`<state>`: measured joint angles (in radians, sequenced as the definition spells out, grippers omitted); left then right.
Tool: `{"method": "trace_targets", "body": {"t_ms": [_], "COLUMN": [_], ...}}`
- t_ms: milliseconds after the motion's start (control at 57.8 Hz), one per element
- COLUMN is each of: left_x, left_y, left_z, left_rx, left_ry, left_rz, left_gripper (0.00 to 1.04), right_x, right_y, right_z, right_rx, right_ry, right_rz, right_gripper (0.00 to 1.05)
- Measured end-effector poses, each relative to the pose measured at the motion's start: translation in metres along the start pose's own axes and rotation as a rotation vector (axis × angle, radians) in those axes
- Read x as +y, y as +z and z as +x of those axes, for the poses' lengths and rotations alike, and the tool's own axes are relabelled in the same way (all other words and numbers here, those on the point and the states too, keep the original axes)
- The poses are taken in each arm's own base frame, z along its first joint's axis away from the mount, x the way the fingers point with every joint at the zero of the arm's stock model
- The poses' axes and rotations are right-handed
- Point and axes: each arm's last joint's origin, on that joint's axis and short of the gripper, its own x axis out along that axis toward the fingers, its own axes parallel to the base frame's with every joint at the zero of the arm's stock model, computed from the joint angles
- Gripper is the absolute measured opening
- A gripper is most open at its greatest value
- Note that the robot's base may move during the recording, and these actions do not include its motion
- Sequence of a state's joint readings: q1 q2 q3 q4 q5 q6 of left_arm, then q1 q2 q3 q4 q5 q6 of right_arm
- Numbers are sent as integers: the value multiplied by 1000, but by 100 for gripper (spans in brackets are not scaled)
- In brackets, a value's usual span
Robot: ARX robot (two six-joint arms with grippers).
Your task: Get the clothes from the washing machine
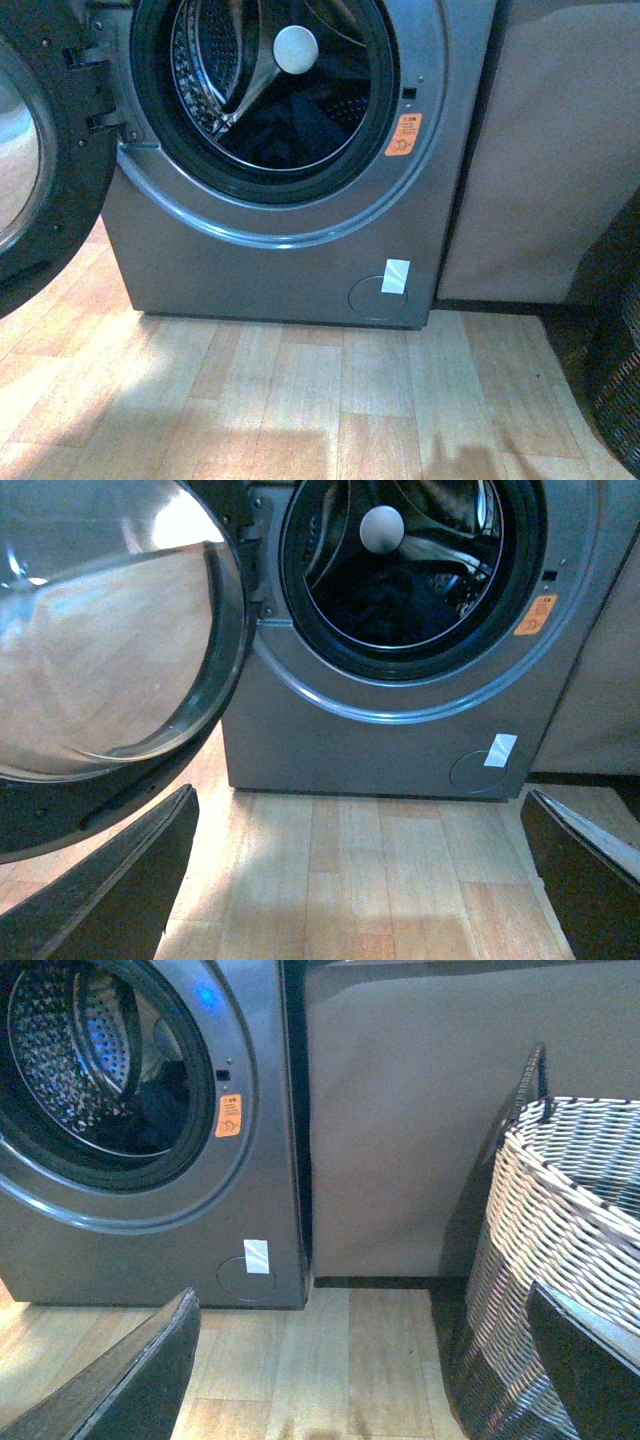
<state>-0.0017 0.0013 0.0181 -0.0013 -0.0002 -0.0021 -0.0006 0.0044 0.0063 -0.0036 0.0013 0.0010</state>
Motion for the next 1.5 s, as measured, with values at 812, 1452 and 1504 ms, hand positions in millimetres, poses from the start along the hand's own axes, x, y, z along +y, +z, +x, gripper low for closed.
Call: {"method": "trace_targets", "body": {"t_ms": [812, 1452, 1504], "left_x": [0, -4, -6], "left_y": [0, -1, 5], "left_z": [0, 21, 34], "left_rx": [1, 435, 429], "left_ry": [-1, -370, -384], "left_rz": [0, -189, -184], "left_gripper": [98, 98, 98], "right_x": [0, 0, 0], "right_y": [0, 0, 0], "right_z": [0, 0, 0], "right_rx": [0, 0, 0], "right_ry": [2, 2, 3], "right_rz": [0, 0, 0], "right_gripper": [97, 97, 97]}}
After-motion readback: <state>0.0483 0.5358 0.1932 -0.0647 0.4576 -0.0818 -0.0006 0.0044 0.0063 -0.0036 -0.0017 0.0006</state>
